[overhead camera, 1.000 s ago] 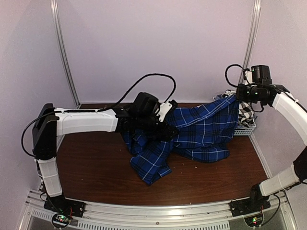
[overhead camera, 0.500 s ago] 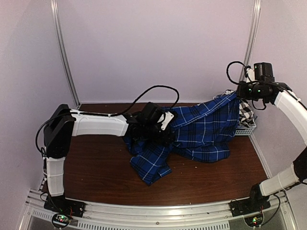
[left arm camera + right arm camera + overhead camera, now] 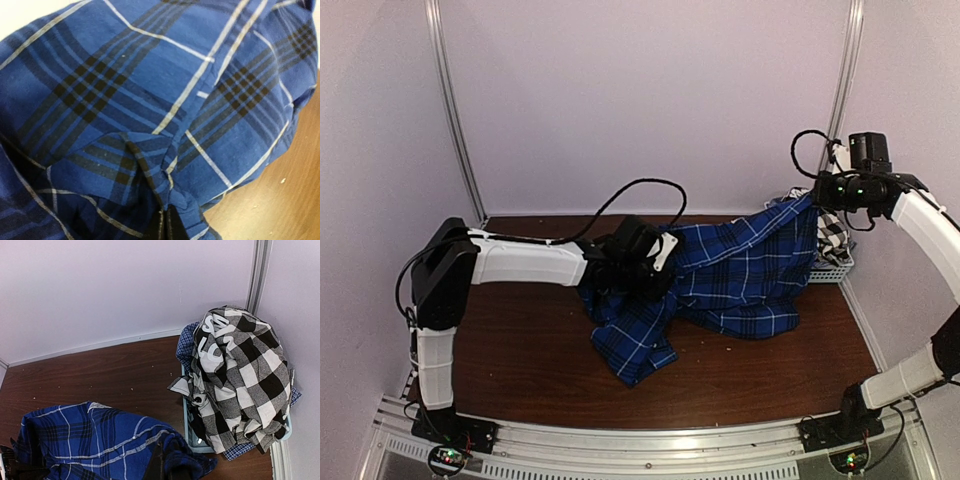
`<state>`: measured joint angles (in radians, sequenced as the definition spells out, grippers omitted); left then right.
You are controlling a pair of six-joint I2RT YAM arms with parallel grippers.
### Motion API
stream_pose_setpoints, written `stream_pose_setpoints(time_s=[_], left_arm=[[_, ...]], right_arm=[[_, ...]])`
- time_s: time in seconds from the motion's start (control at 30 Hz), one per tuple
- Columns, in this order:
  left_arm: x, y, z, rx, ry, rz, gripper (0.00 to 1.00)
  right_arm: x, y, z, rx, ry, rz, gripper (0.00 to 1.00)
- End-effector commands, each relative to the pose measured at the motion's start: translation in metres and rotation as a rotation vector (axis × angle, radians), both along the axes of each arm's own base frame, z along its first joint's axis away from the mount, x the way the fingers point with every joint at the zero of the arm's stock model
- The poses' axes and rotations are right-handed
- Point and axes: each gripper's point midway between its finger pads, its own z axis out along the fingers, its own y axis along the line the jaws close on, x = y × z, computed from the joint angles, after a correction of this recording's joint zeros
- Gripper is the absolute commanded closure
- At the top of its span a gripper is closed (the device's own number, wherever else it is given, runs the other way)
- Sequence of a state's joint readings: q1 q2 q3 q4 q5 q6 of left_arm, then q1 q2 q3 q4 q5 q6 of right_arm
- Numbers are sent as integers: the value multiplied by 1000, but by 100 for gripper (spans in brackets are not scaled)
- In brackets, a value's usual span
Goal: Fold and stack the long sleeve shirts
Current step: Pick up the crumpled shirt from the center of the board, then flatten out the crumpled shirt at the center of the board.
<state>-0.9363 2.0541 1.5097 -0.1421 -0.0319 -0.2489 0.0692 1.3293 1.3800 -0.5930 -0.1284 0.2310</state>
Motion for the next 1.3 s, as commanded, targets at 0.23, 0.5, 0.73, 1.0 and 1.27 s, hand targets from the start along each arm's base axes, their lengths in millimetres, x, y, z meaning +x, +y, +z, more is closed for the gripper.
stream_pose_setpoints(time_s=[0.23, 0.5, 0.73, 1.0, 1.27], left_arm=[[19, 60, 83, -247, 56, 15, 100], [8, 77, 131, -295, 20, 18, 100], [33, 152, 242, -298, -219, 175, 100], [39, 204, 384, -308, -477, 249, 100], [-5, 218, 450, -404, -562, 182, 100]], right_arm=[[-10, 6, 25, 15, -57, 55, 100], [-17, 31, 42, 103, -101, 175, 100], [-26, 69, 93, 210, -208, 347, 100], [-49, 97, 207, 319, -433, 492, 100], [-83, 106, 251, 378, -513, 575, 100]])
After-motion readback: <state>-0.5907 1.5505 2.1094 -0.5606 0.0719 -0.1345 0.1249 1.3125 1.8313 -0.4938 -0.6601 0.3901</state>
